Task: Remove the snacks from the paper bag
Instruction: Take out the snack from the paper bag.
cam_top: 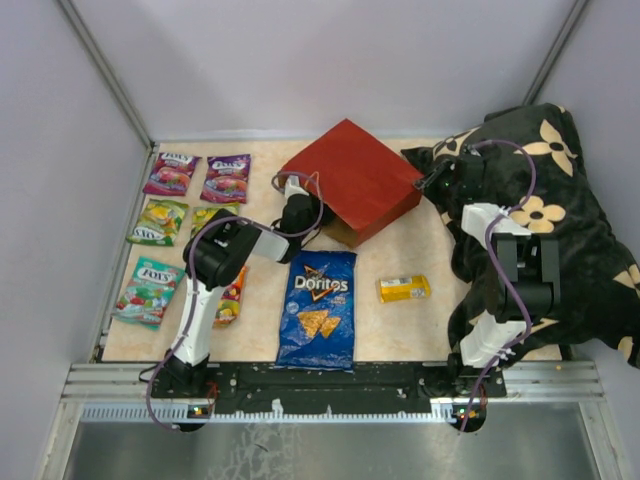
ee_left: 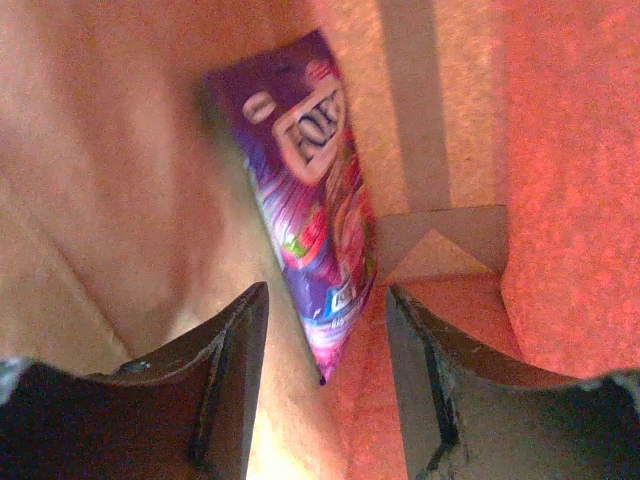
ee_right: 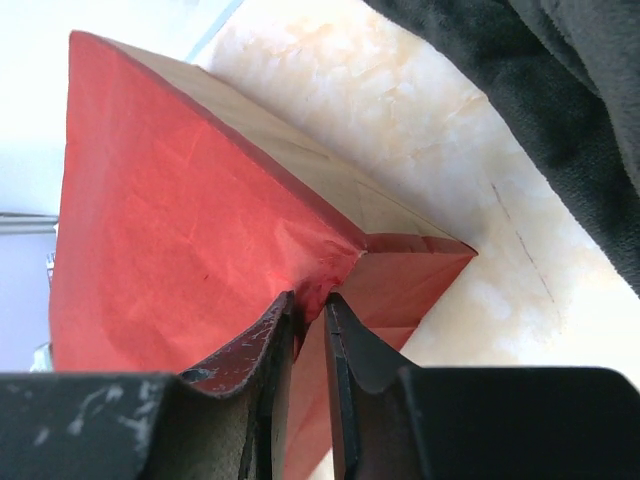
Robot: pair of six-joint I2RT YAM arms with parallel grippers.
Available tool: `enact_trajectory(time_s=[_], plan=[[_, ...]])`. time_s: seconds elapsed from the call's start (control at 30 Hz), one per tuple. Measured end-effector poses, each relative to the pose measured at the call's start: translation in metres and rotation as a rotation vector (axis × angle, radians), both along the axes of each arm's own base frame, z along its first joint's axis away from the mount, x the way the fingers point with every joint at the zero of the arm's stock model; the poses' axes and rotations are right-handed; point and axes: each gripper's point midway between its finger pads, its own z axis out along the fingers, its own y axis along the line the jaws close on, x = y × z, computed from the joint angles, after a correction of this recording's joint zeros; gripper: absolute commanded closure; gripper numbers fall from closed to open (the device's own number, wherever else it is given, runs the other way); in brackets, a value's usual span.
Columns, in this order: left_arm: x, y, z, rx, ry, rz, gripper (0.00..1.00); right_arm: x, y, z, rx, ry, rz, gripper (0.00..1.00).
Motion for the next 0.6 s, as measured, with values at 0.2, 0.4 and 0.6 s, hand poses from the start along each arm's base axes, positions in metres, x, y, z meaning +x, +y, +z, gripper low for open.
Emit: enact_trajectory(time_s=[0.2, 0.4, 0.6], plan=[[0.002, -0.015, -0.024, -0.032, 0.152, -0.032, 0.43, 0.000, -0.002, 0.000, -0.002, -0.002, -0.002, 0.80], [0.014, -0.031, -0.026, -0.025, 0.223, -0.059, 0.44, 0.001, -0.002, 0.001, -0.002, -0.005, -0.001, 0.80], [0.025, -0.053, -0.030, -0.073, 0.248, -0.107, 0.43, 0.001, -0.002, 0.002, -0.003, -0.011, 0.007, 0.80]])
